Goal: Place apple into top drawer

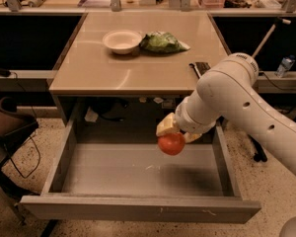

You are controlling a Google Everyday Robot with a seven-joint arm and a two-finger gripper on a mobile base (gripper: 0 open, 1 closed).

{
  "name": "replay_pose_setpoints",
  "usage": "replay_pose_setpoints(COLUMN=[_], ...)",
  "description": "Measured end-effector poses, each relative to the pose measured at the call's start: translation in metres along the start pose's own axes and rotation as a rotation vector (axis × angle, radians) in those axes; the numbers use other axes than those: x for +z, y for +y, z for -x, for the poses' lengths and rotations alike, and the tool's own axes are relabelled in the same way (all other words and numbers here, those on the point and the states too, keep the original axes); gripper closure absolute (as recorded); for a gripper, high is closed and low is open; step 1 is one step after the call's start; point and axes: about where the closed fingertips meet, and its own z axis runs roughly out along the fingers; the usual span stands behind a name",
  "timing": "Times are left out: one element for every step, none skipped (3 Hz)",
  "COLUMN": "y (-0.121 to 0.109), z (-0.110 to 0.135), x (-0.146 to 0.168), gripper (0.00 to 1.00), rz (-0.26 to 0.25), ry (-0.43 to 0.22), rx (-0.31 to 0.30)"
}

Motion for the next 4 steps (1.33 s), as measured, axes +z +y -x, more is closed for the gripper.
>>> replay_pose_setpoints(y=[0.0, -0.017, -0.018, -0.018], z=[0.0, -0.002, -0.002, -0.002], x=[0.0, 0.054, 0.055, 0.055], gripper=[1.0, 1.0, 1.0, 0.81], rz=[0.0, 0.007, 0.009, 0.009], ry=[0.0, 0.014, 0.013, 0.013], rx=[0.0, 0.091, 0.094, 0.094])
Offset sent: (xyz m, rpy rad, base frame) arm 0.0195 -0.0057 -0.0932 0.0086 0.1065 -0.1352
